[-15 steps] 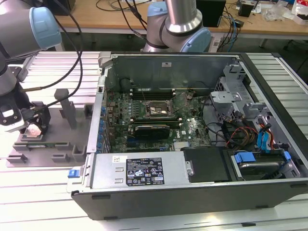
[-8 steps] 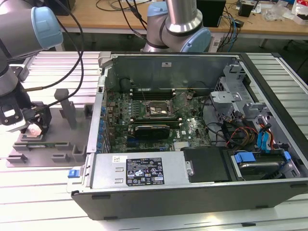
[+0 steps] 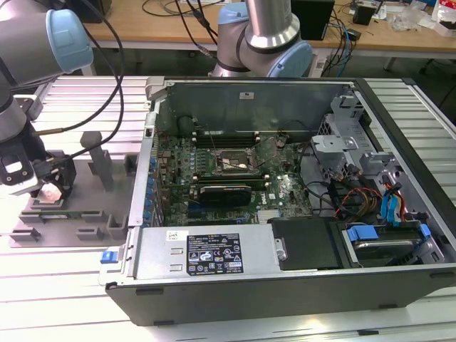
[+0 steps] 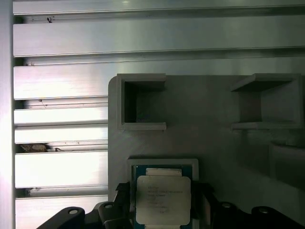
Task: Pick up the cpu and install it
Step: 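Pick up the cpu and move it towards the insertion slot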
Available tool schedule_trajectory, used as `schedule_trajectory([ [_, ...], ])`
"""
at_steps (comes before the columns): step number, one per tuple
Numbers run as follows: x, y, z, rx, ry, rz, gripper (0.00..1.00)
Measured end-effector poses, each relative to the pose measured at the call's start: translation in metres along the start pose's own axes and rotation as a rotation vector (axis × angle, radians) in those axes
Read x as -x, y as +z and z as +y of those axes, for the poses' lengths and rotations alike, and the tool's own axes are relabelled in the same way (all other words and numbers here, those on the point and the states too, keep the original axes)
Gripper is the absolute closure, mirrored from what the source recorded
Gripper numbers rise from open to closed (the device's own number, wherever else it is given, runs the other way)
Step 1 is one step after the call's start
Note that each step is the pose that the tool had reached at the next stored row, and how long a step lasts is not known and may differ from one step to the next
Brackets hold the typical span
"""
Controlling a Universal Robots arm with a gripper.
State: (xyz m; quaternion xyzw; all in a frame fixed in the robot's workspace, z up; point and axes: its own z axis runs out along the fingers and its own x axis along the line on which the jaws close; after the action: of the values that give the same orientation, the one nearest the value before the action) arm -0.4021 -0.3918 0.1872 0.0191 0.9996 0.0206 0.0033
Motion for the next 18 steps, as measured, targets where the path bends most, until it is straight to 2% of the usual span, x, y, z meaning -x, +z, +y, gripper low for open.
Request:
schedule_trajectory([
  [1, 0.0, -0.0002, 0.0, -0.0001, 0.0, 0.0001, 0.35],
  [2, 0.0, -0.0002, 0.0, 0.0, 0.0, 0.0, 0.45],
  [7, 0.0, -0.0008, 0.0, -0.0001, 0.0, 0.0002, 0.45],
  [10, 0.0, -0.0054, 0.0002, -0.0001, -0.001, 0.0001, 0.45],
  [18, 0.0002, -0.0386, 0.0017, 0.0, -0.002, 0.0001, 0.45],
])
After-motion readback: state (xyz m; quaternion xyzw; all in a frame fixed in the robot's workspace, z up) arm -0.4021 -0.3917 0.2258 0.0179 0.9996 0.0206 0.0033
